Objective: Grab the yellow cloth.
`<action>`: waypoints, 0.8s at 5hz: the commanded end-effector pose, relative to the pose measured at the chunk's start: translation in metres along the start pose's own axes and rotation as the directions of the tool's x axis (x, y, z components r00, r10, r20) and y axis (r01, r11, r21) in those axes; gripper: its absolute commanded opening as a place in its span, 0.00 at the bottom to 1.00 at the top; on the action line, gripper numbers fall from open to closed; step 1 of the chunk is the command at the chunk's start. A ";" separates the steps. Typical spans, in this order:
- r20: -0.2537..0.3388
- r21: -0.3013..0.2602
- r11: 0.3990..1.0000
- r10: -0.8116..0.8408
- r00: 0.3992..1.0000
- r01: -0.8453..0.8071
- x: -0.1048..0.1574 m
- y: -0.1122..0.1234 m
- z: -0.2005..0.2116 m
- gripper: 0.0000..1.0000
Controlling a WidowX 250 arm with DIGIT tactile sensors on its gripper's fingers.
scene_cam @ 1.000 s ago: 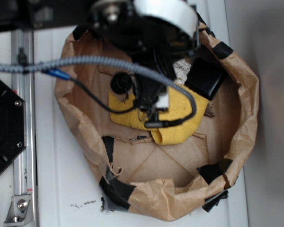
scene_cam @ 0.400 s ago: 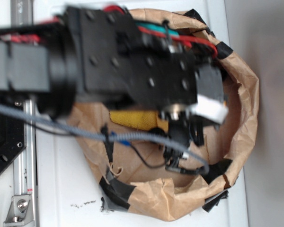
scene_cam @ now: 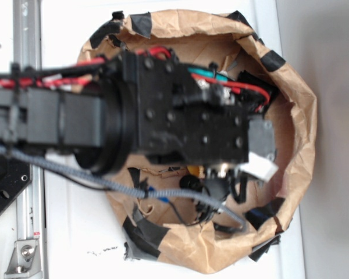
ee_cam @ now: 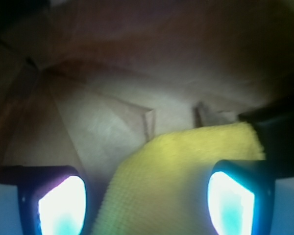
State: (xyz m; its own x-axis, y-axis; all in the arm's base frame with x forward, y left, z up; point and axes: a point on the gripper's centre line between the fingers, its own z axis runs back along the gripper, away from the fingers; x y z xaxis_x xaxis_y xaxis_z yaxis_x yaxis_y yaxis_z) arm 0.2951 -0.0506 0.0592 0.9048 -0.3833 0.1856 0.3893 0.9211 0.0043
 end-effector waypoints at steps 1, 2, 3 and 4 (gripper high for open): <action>-0.044 0.036 0.999 -0.019 0.999 0.021 -0.001 -0.004 -0.011 1.00; -0.055 0.078 0.997 0.021 0.998 -0.016 -0.005 0.006 -0.011 0.00; -0.050 0.081 0.996 0.038 0.998 -0.033 -0.004 0.018 -0.007 0.00; -0.060 0.088 0.995 0.044 0.997 -0.038 -0.004 0.025 -0.006 0.00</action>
State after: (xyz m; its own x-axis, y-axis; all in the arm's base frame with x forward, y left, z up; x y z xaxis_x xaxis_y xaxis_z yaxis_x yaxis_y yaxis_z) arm 0.2912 -0.0245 0.0354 0.9297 -0.3594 0.0806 0.3550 0.9327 0.0632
